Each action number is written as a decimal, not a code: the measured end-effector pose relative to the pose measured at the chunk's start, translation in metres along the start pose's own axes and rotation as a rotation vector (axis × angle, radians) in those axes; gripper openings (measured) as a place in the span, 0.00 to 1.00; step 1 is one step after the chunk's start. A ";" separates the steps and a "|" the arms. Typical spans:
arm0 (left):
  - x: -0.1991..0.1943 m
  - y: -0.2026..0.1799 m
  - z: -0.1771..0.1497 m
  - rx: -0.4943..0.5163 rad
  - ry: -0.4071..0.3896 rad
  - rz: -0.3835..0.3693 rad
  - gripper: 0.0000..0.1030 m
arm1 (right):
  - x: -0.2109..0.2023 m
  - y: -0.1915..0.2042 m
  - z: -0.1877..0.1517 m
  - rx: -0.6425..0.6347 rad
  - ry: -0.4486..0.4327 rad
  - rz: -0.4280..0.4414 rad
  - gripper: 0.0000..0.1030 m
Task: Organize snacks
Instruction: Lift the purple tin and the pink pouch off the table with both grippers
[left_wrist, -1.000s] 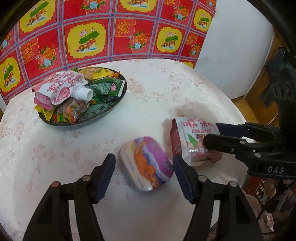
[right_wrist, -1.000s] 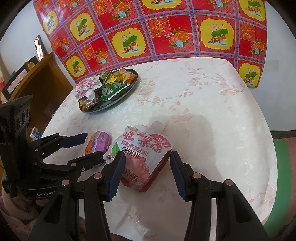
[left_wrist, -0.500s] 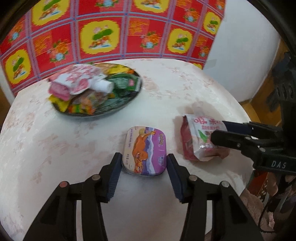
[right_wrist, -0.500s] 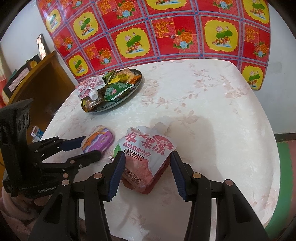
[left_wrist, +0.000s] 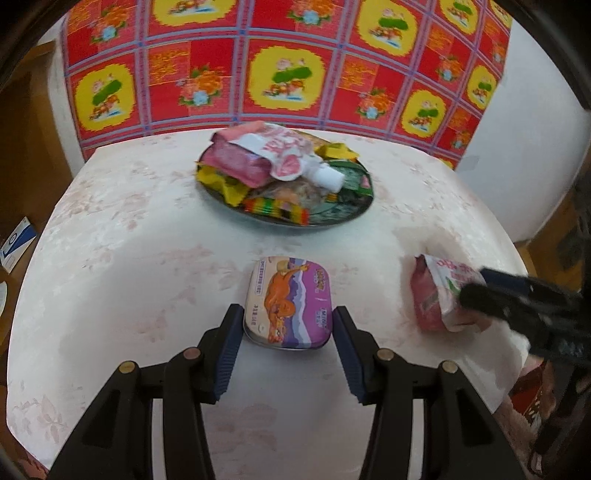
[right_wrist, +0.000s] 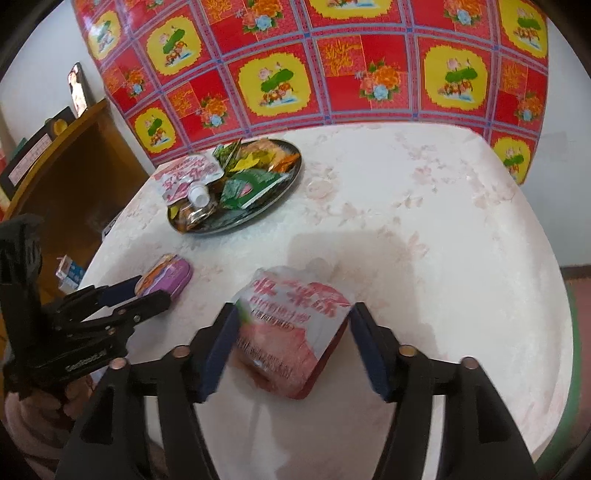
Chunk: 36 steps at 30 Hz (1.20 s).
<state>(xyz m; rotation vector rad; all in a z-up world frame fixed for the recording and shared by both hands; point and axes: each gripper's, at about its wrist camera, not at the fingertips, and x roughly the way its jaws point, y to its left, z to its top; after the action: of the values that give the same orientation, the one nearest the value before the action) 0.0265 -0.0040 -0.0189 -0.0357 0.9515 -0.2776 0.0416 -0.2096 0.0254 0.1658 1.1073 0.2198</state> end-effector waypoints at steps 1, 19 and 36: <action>0.000 0.001 0.000 -0.005 -0.002 -0.001 0.50 | 0.000 0.003 -0.002 0.009 0.014 -0.011 0.78; 0.002 0.005 -0.004 -0.010 -0.015 -0.004 0.50 | 0.014 0.032 -0.001 -0.032 0.019 -0.124 0.79; 0.002 0.003 -0.005 -0.001 -0.018 0.002 0.50 | 0.031 0.020 0.004 0.018 0.003 -0.098 0.75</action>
<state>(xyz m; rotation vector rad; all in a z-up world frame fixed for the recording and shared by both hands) 0.0239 -0.0013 -0.0242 -0.0381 0.9342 -0.2740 0.0566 -0.1825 0.0045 0.1266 1.1178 0.1232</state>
